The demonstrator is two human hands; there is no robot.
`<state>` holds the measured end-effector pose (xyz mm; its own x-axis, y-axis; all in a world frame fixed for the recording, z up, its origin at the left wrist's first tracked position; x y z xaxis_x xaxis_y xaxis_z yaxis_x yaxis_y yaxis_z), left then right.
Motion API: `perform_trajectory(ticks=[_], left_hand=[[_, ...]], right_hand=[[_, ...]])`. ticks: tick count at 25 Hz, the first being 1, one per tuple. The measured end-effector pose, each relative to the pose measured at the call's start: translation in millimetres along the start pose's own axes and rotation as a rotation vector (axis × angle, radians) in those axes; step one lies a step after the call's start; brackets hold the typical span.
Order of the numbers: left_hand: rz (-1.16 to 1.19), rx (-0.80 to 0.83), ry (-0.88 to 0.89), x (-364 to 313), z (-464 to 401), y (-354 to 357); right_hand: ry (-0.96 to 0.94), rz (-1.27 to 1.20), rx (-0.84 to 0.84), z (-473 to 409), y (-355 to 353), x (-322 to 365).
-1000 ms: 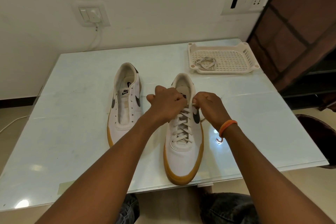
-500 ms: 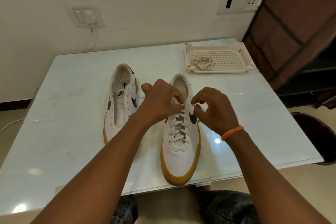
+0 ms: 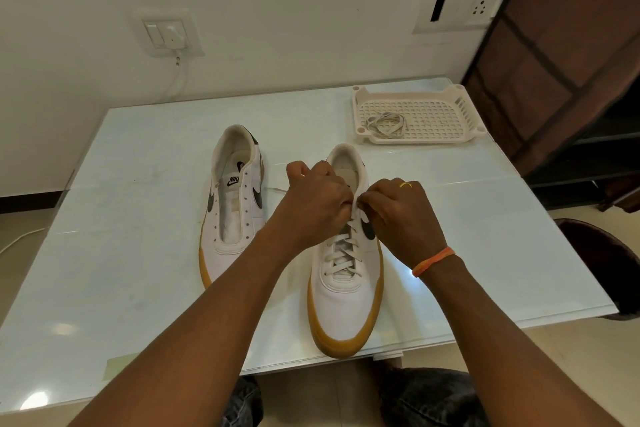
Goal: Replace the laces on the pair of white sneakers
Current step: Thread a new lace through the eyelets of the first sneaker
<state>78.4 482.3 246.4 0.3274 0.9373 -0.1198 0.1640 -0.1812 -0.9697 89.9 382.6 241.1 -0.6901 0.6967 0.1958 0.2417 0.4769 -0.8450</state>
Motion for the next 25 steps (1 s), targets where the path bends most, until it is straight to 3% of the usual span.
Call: perform_trajectory(ticks=[4, 9, 12, 15, 20, 22, 25], left_hand=[[0.097, -0.029, -0.035, 1, 1, 2], [0.472, 0.064, -0.333, 15, 2, 29], [0.412, 0.097, -0.446, 19, 0, 30], [0.339, -0.023, -0.519, 30, 0, 16], [0.622, -0.320, -0.577, 52, 10, -9], [0.609, -0.312, -0.586, 58, 15, -13], [0.569, -0.066, -0.575, 55, 20, 3]], right_hand=[[0.179, -0.040, 0.097, -4, 7, -5], [0.762, -0.462, 0.369, 0, 43, -32], [1.037, -0.693, 0.480, 12, 55, -41], [1.051, -0.709, 0.430, 18, 50, -53], [1.020, -0.568, 0.176, 16, 21, -88], [1.031, -0.561, 0.189, 17, 13, -95], [1.170, -0.732, 0.265, 29, 6, -105]])
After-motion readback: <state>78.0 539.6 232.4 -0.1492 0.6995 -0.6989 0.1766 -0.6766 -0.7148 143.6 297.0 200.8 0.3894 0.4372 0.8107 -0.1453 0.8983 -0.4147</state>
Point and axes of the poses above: each hand's wrist, its own z-axis away from the middle knuckle, its own y-axis out of the palm, x = y × z, the point moved 9 cm from there along -z, towards the middle knuckle, and after that the axes turned 7 degrees about y, right-handed, at the moved point
